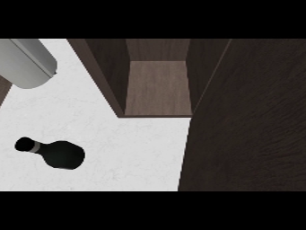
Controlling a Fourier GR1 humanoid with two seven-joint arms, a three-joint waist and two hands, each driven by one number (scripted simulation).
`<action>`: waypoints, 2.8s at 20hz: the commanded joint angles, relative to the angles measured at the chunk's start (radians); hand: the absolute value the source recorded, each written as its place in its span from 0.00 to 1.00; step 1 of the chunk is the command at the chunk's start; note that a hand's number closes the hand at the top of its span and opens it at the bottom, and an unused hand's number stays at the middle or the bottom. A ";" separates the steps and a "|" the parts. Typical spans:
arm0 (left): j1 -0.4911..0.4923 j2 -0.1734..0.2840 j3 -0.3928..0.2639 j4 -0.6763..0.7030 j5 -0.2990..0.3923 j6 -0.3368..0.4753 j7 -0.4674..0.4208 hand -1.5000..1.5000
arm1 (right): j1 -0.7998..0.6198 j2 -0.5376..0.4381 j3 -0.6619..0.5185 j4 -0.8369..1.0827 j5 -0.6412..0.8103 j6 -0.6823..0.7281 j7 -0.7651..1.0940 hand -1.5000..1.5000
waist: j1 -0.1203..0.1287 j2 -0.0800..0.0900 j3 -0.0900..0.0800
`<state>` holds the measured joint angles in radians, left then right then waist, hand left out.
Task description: Pick up the wine, place it into the cabinet and close the cabinet
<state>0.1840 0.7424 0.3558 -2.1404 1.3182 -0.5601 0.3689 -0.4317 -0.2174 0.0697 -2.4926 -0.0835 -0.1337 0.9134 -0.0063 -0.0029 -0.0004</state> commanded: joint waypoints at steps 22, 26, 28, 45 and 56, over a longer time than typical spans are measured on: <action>-0.113 -0.264 -0.066 0.350 -0.490 -0.214 -0.078 0.00 | -0.109 -0.015 -0.018 -0.145 -0.046 -0.040 0.191 0.00 | 0.000 -0.001 -0.001; -0.105 -0.359 -0.105 0.370 -0.643 -0.250 -0.129 0.00 | -0.137 -0.039 -0.054 -0.149 -0.067 -0.035 0.204 0.00 | -0.001 -0.001 0.000; -0.212 -0.330 -0.044 0.554 -0.680 -0.312 -0.188 0.00 | -0.133 -0.034 -0.074 -0.123 -0.065 -0.043 0.189 0.00 | -0.009 0.002 -0.001; -0.228 -0.424 -0.031 0.861 -1.136 -0.462 -0.568 0.00 | -0.109 -0.044 -0.078 -0.111 -0.086 -0.016 0.151 0.00 | -0.001 0.002 0.000; -0.349 -0.401 -0.083 1.178 -1.301 -0.408 -0.773 0.00 | -0.199 -0.041 -0.021 -0.111 -0.036 -0.060 0.225 0.00 | -0.015 0.002 -0.002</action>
<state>-0.1437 0.3406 0.2942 -1.0624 0.0525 -0.8988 -0.2817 -0.6387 -0.2588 0.0352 -2.4849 -0.0774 -0.1741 1.0302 -0.0168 -0.0008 -0.0020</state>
